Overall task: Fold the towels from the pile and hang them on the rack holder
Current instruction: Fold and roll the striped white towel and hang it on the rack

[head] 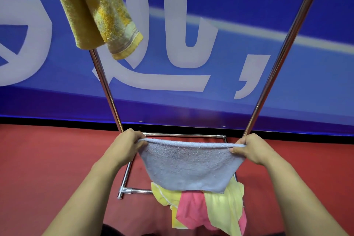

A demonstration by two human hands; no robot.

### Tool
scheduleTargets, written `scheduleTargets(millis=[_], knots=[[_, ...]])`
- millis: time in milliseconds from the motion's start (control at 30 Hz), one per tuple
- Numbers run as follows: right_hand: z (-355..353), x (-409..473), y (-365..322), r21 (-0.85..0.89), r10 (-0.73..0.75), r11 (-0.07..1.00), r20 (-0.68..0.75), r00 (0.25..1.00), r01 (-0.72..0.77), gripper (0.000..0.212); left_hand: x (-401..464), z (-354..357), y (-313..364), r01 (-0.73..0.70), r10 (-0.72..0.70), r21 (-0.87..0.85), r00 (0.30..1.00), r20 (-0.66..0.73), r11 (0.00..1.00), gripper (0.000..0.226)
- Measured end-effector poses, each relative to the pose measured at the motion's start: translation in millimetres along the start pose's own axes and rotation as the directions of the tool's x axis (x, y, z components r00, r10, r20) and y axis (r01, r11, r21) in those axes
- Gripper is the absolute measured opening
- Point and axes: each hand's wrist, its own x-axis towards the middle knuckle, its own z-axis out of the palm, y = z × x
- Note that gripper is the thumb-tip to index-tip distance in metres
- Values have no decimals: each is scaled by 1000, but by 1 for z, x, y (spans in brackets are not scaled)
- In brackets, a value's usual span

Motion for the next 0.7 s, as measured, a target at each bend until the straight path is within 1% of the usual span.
scheduleTargets(millis=[100,167,200,233,300,367,400,467,533,600,700], knots=[[-3,-2,-2,12,-10,1000,-2,1000,10,26,2,2,-4,-11,11,-20,1000,0,1000,41],[-3,-5,-3,13,-77,997,21,997,76,31,3,5,-11,-14,12,-67,1000,-20,998,33],[-4,-7,-4,23,-101,995,18,995,101,27,2,4,-13,-11,7,-114,999,-36,993,25],[-5,-9,-5,52,-112,992,-2,994,112,24,1,4,-13,2,-10,-154,999,-52,988,20],[-8,-10,-6,148,-128,979,-81,988,139,24,1,4,-14,7,-29,-194,993,-113,981,23],[-11,-13,-10,283,-91,949,-170,981,137,17,2,2,-11,31,-82,-253,978,-194,967,22],[-12,-16,-13,350,-61,927,-212,975,134,15,2,1,-10,27,-103,-312,968,-230,950,21],[-13,-18,-17,481,11,866,-293,956,138,20,1,-1,-4,18,-163,-460,946,-279,888,21],[-15,-18,-20,563,67,813,-346,936,149,23,-1,-4,2,-6,-218,-581,924,-315,814,20],[-16,-17,-22,613,96,773,-369,924,165,22,-2,-7,7,-42,-250,-659,906,-343,751,17],[-16,-15,-22,742,110,641,-340,934,195,12,-4,-11,13,-100,-279,-726,881,-383,681,11]])
